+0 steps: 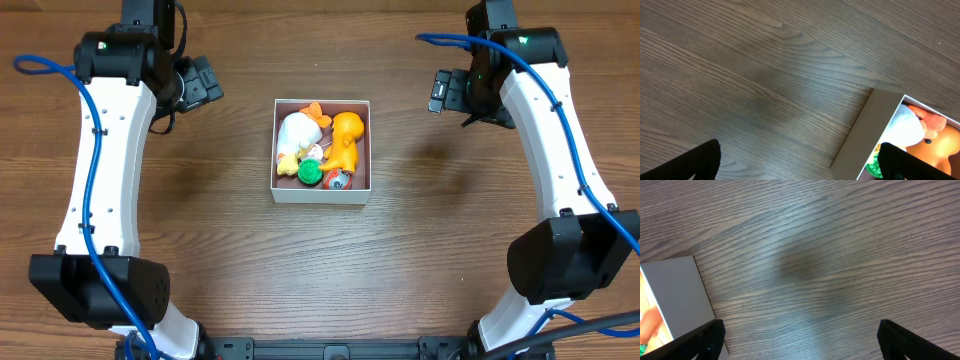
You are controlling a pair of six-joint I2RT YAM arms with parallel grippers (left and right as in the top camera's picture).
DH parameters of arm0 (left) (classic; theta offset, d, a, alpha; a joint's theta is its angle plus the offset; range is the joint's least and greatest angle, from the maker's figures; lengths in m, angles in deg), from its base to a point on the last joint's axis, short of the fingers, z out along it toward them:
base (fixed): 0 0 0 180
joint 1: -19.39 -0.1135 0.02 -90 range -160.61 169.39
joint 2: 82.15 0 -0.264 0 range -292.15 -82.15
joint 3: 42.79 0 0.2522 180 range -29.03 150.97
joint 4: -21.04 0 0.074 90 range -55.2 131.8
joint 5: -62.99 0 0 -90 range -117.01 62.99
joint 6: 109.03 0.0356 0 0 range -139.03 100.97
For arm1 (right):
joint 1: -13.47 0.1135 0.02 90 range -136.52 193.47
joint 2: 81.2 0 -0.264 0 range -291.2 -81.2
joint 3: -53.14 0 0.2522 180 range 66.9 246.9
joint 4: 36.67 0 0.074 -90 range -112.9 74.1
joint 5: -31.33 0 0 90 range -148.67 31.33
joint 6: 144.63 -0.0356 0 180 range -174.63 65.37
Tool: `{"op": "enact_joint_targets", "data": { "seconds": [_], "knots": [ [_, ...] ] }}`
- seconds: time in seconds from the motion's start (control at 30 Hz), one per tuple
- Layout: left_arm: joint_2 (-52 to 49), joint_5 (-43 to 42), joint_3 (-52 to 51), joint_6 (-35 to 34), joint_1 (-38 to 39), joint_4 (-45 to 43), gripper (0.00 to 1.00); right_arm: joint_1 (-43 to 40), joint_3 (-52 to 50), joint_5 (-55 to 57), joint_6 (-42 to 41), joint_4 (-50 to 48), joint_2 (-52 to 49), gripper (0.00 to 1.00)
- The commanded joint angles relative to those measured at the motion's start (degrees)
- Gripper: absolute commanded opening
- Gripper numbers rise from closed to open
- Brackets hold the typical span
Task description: Pack container
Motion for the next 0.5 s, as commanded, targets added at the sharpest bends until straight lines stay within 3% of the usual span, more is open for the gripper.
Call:
{"op": "enact_joint_targets", "data": {
  "seconds": [0.0,0.47],
  "knots": [
    [0.33,-0.72,0.50,-0.79,-0.20,-0.07,1.00,-0.02,1.20,0.37,0.15,-0.17,1.40,1.00],
    [0.33,-0.70,0.50,-0.79,-0.17,-0.04,1.00,0.13,1.09,0.37,0.15,-0.42,2.82,1.00]
  ]
}}
